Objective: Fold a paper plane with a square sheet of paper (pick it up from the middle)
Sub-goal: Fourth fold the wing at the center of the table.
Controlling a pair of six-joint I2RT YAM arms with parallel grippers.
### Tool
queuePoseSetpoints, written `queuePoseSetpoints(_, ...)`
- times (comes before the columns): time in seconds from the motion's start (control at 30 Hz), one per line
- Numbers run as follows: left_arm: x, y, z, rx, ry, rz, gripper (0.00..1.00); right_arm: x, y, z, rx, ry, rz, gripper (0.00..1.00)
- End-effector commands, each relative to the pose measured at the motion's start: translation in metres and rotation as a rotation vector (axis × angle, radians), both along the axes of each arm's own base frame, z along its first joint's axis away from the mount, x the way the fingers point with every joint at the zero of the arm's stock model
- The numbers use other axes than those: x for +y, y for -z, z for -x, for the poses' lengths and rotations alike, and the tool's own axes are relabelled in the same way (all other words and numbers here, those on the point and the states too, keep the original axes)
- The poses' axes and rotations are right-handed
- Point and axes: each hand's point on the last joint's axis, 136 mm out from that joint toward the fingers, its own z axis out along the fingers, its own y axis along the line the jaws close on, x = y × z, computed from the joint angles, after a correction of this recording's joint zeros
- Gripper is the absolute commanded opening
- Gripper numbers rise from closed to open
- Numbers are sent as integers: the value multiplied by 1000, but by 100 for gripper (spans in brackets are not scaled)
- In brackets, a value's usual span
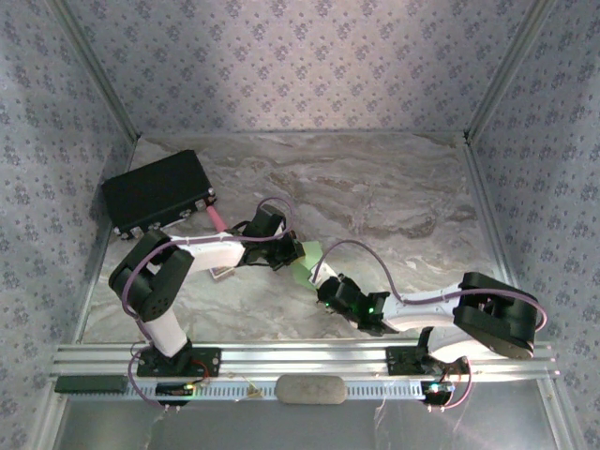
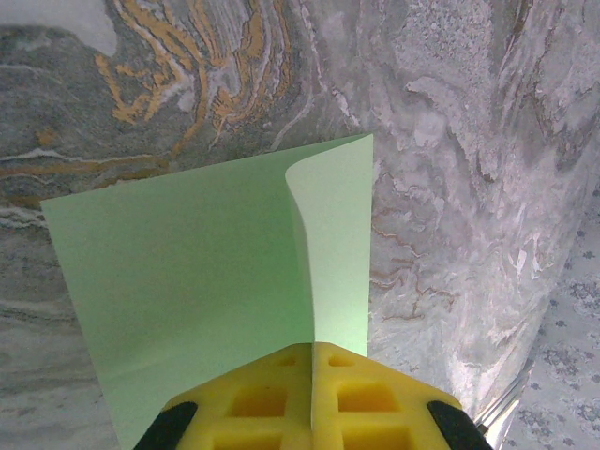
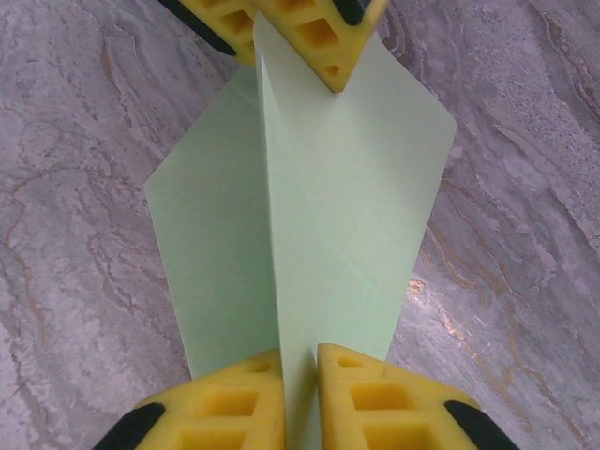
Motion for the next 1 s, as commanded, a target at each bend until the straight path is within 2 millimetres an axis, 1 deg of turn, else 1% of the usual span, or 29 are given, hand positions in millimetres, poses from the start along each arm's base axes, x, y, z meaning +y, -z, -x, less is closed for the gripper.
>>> queuePoseSetpoints(0.0, -4, -8, -4, -3, 11, 20, 4, -1, -1, -3, 5, 25, 2, 12)
queuePoseSetpoints(0.13, -5, -11, -5, -15, 14, 27, 6, -1, 1, -2, 25, 34, -12, 7)
queuePoseSetpoints(0.2, -6, -16, -6, -27, 16, 38, 10, 1, 2, -1, 57, 37, -38, 4)
queuePoseSetpoints(0.23, -5, -18, -8, -36, 15, 39, 15, 2, 3, -1, 78, 37, -58, 3)
queuePoseSetpoints(0.3, -3, -26, -10, -55, 6, 41, 29, 3, 3, -2, 115, 49, -108, 2)
queuePoseSetpoints(0.37, 2, -32, -12, -78, -5, 34, 38, 4, 2, -3, 149, 52, -159, 2)
queuePoseSetpoints(0.4, 6, -36, -13, -91, -16, 26, 46, 4, 3, -3, 170, 53, -187, 2)
queuePoseSetpoints(0.5, 16, -44, -14, -120, -40, 1, 57, 7, 3, -4, 239, 39, -262, 2)
queuePoseSetpoints(0.6, 23, -49, -14, -134, -60, -9, 59, 5, 6, -6, 288, 61, -304, 3)
queuePoseSetpoints(0.73, 25, -50, -13, -134, -63, -9, 59, 3, 10, -8, 323, 89, -320, 8)
queuePoseSetpoints(0.83, 24, -49, -12, -130, -59, -7, 59, 2, 13, -8, 332, 97, -312, 12)
queuePoseSetpoints(0.97, 24, -43, -11, -113, -55, -15, 59, 3, 11, -9, 336, 99, -316, 14)
